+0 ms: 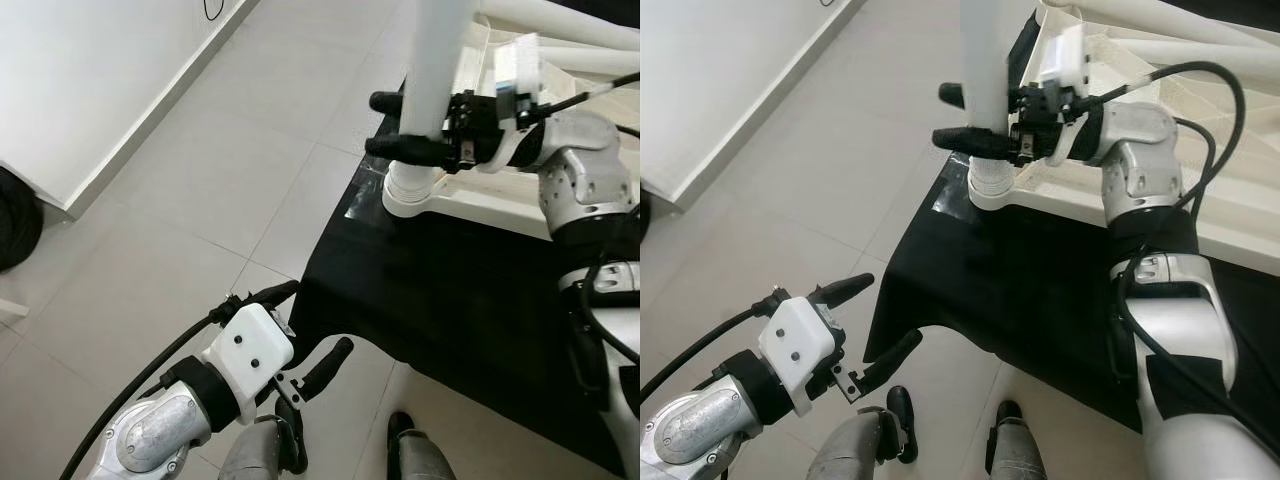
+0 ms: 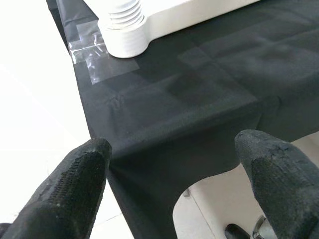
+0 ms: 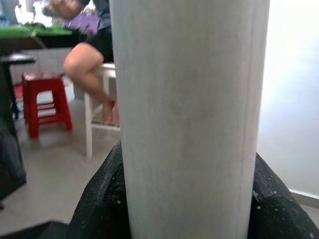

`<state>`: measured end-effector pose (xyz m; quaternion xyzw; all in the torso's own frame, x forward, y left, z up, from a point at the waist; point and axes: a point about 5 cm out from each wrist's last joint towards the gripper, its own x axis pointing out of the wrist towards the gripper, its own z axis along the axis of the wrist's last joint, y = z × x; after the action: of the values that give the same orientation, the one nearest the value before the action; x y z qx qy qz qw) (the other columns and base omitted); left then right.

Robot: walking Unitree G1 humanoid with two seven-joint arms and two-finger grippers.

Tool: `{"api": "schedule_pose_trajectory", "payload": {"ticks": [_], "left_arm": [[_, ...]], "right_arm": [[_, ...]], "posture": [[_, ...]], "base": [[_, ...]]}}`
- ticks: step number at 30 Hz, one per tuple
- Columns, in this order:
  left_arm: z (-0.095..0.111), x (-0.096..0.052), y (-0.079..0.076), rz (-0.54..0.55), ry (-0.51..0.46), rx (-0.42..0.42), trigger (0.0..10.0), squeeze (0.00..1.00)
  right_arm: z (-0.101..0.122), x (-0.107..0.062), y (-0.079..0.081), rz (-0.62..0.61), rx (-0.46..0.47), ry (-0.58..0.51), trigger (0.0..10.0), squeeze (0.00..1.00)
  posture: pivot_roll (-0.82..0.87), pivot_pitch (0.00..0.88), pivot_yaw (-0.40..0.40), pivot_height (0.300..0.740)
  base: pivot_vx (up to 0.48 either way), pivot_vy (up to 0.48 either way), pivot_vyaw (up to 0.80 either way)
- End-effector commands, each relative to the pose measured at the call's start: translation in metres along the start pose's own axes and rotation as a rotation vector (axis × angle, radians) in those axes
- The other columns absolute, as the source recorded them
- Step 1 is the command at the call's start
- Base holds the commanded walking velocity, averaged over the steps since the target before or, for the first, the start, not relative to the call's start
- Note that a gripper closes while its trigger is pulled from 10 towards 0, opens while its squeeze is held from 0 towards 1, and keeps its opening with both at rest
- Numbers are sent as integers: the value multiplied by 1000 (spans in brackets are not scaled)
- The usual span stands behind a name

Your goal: Building children table

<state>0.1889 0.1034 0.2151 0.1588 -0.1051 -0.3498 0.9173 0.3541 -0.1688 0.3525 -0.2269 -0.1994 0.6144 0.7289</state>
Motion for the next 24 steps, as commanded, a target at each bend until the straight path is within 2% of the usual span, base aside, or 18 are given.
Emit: {"api": "schedule_pose_trajectory", "payload": {"ticks": [1, 6, 10, 13, 14, 18, 21, 24], "left_arm": [[-2, -2, -5, -23, 20, -9, 10000, 0], [-2, -2, -5, -21, 18, -10, 10000, 0], [-2, -1, -5, -20, 17, -9, 10000, 0], [-2, 0, -6, -21, 16, -11, 10000, 0], [-2, 0, -7, -23, 14, -12, 10000, 0], [-2, 1, -7, -25, 12, -12, 10000, 0], [-2, 1, -7, -28, 12, -11, 10000, 0], [-2, 1, -7, -28, 12, -11, 10000, 0]], "right_arm": [[-16, 2, 10, 60, 48, 67, 10000, 0], [-16, 6, 12, 88, 42, 78, 10000, 0], [-16, 10, 6, 9, 102, 20, 10000, 0], [-20, 13, 0, -108, 137, 19, 10000, 0], [-26, 13, -3, -188, 154, 38, 10000, 0], [-32, 12, -5, -273, 174, 59, 10000, 0], [-39, 7, -8, -406, 183, 80, 10000, 0], [-41, 3, -7, -458, 185, 76, 10000, 0]], "posture": [[81, 454, 70, 740], [78, 454, 68, 740], [75, 453, 66, 740], [71, 454, 66, 740], [71, 454, 66, 740], [67, 453, 66, 740], [60, 453, 65, 740], [60, 453, 65, 740]], "base": [[0, 0, 0], [0, 0, 0], [0, 0, 0], [0, 0, 0], [0, 0, 0], [0, 0, 0], [0, 0, 0], [0, 0, 0]]}}
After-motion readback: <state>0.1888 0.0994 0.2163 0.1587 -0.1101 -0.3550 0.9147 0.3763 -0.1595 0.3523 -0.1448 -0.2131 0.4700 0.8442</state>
